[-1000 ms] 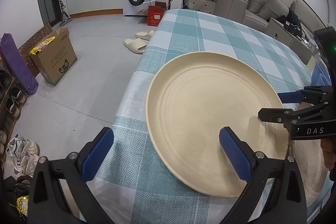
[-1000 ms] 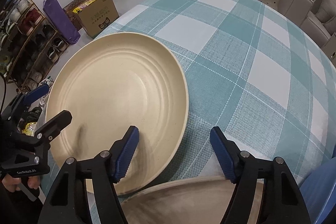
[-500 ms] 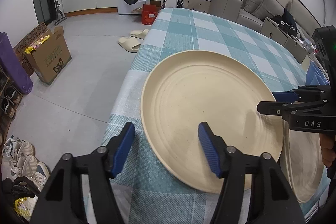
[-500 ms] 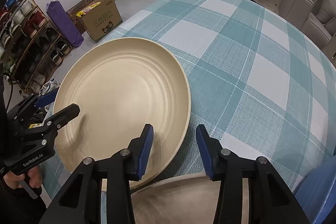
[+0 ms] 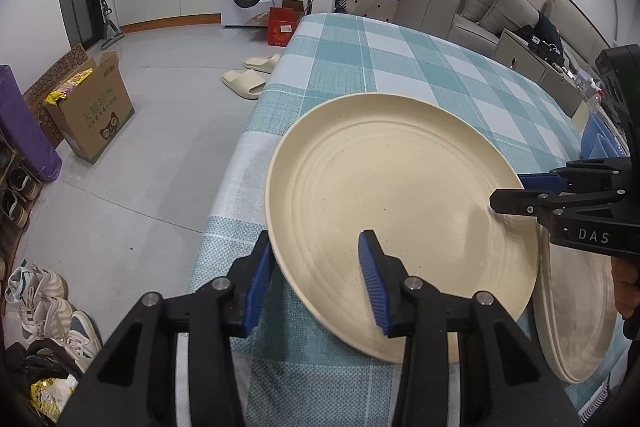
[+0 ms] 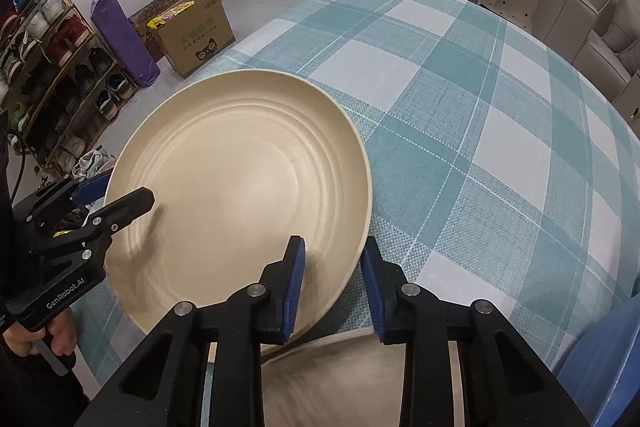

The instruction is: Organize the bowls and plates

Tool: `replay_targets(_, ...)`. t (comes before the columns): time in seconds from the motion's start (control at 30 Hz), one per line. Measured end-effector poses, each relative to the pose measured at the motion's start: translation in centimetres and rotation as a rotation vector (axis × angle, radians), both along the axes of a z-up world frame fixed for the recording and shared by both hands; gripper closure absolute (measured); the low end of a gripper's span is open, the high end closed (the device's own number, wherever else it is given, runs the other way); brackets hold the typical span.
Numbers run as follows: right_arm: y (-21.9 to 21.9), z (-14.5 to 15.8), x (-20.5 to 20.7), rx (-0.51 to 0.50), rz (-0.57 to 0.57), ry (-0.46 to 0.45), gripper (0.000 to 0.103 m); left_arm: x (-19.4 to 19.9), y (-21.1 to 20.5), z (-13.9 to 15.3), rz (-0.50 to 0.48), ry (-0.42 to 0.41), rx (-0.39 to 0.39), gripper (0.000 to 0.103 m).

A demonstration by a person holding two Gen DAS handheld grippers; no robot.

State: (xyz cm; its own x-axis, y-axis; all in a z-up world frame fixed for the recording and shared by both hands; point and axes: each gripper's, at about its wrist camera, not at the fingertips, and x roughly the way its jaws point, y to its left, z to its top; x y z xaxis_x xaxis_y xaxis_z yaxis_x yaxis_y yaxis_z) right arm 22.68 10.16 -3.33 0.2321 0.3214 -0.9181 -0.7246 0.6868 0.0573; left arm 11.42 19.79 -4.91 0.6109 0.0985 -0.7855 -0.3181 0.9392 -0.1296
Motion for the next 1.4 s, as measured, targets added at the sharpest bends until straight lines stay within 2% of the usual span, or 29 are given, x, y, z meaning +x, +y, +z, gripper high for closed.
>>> replay_targets(0.47, -0.2, 0.1, -0.3, 0.002, -0.002, -0.011, 0.078, -0.1, 0.0, -0.1, 0.006, 0.007, 0.012, 0.07)
replay_targets(0.8, -0.6, 0.5, -0.5, 0.012, -0.003, -0.031, 0.082, -0.3, -0.2, 0.2, 0.005, 0.002, 0.033, 0.072)
replay_targets(1.4, -0.8, 1.1, -1.0, 0.024, 0.009, -0.064, 0.082, -0.4, -0.2, 0.8, 0.014, -0.013, 0.041, 0.073)
